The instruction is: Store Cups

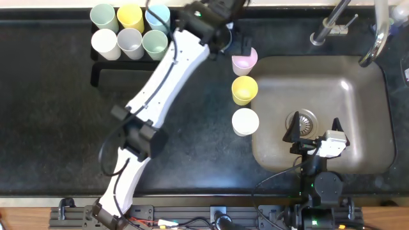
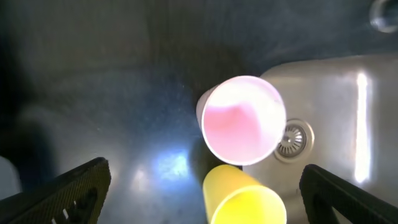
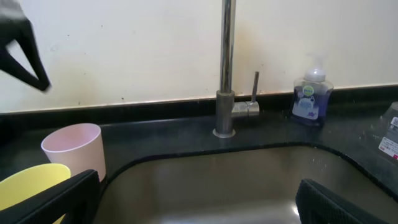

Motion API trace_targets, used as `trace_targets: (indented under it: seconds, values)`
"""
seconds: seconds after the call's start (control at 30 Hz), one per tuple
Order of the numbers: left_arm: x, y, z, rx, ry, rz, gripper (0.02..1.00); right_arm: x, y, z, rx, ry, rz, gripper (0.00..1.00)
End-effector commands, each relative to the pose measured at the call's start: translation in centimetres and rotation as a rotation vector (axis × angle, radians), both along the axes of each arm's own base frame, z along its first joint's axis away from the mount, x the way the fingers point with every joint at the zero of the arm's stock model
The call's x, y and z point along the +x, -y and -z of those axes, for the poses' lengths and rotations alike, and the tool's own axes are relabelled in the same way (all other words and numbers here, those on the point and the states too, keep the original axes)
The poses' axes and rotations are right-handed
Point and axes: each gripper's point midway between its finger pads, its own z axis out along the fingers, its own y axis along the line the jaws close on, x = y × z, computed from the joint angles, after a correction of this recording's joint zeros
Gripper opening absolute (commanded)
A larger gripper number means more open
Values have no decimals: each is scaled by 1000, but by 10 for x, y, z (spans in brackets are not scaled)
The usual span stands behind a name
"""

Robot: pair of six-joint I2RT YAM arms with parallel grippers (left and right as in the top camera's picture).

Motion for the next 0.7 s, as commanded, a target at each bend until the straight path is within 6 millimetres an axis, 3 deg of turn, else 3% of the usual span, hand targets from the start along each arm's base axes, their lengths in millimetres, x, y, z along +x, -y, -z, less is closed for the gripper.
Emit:
trace_targets:
  seconds: [0.03, 0.33, 0.53, 0.7]
  values:
    - [11, -3, -1, -45, -8, -158, 1000, 0, 0, 3, -2, 0, 0, 996]
    - [9, 2, 43, -22, -103, -192, 1000, 0, 0, 3, -2, 0, 0, 998]
    - [8, 3, 60, -9, -137, -193, 1000, 0, 0, 3, -2, 0, 0, 998]
    - [7, 2, 63, -5, -147, -193, 1000, 0, 0, 3, -2, 0, 0, 998]
